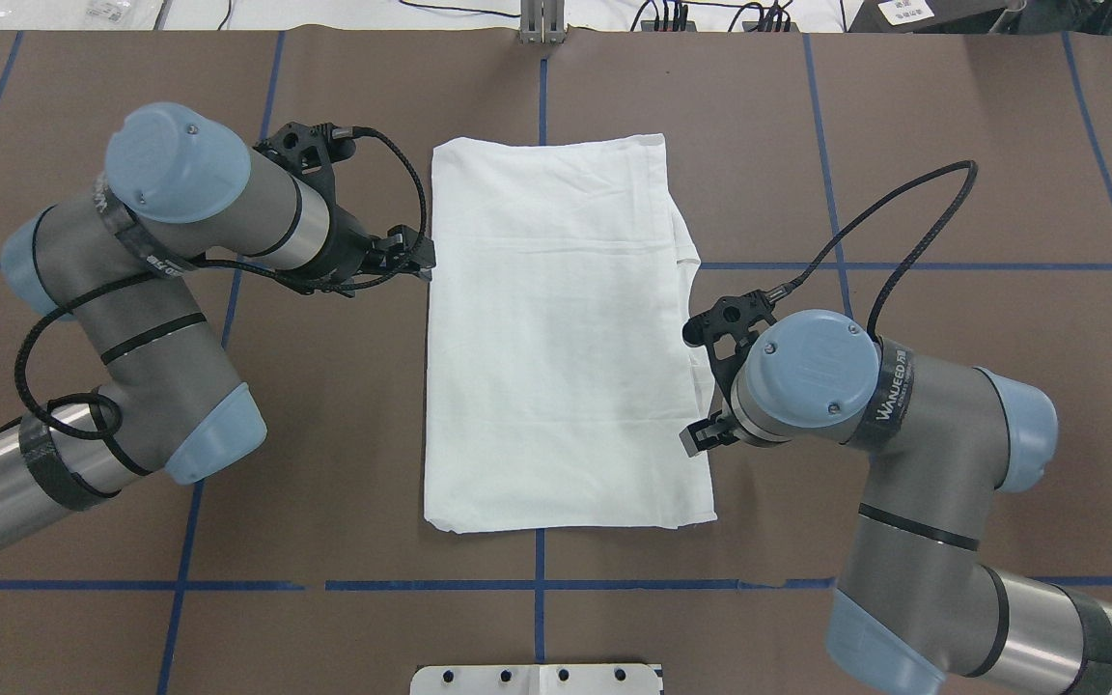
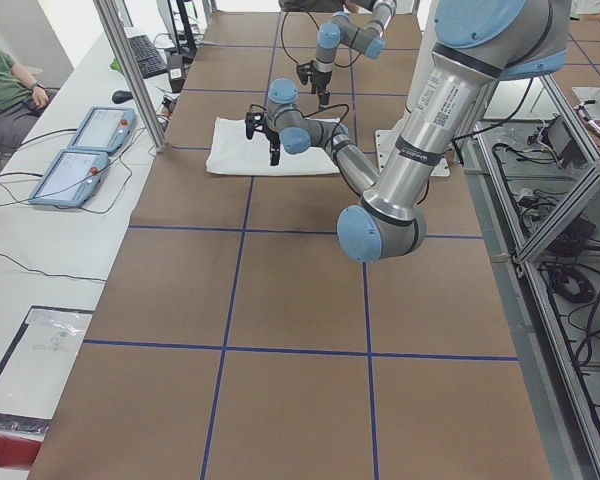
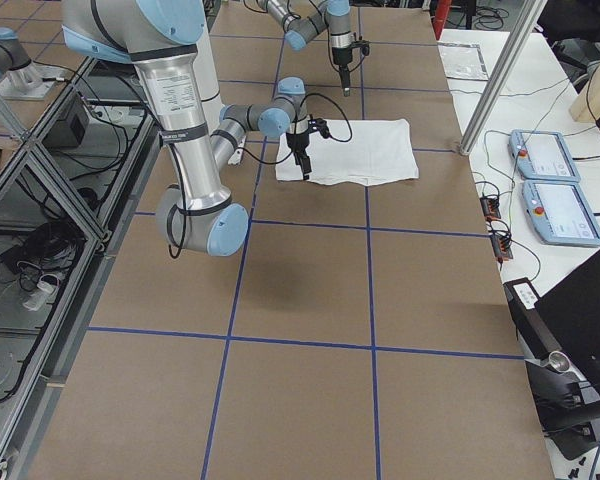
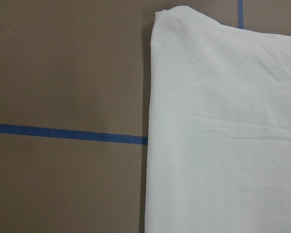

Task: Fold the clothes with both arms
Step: 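Move the left gripper to one shirt side edge while the right takes the other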

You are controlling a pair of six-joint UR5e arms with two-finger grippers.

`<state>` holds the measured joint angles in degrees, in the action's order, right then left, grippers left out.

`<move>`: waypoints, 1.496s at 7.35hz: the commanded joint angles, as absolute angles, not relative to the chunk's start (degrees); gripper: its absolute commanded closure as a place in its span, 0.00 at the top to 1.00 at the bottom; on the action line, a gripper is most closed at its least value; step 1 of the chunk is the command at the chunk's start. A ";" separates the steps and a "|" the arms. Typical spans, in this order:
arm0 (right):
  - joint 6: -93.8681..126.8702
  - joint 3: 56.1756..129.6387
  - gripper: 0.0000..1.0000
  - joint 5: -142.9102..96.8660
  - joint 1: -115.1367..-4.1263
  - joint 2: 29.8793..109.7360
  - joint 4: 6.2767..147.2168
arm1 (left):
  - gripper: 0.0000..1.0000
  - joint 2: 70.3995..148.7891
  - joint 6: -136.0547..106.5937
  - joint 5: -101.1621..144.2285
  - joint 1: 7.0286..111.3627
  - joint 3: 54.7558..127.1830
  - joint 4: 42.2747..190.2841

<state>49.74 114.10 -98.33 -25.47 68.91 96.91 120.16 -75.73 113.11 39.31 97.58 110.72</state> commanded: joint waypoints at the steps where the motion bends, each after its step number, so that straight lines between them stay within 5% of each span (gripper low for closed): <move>1: 53.25 117.32 1.00 -101.58 -26.45 68.73 93.80 | 1.00 119.27 -83.46 112.59 35.61 98.26 110.57; 5: 57.74 118.04 1.00 -106.08 -29.97 68.82 92.55 | 1.00 112.94 -98.05 106.89 23.32 107.21 110.92; 9: 58.01 117.86 1.00 -106.52 -30.76 68.73 92.55 | 0.99 113.55 -99.32 103.54 18.37 103.54 110.83; 11: 58.01 117.77 1.00 -106.52 -31.02 68.73 92.55 | 0.89 113.55 -99.67 103.45 18.28 103.27 110.83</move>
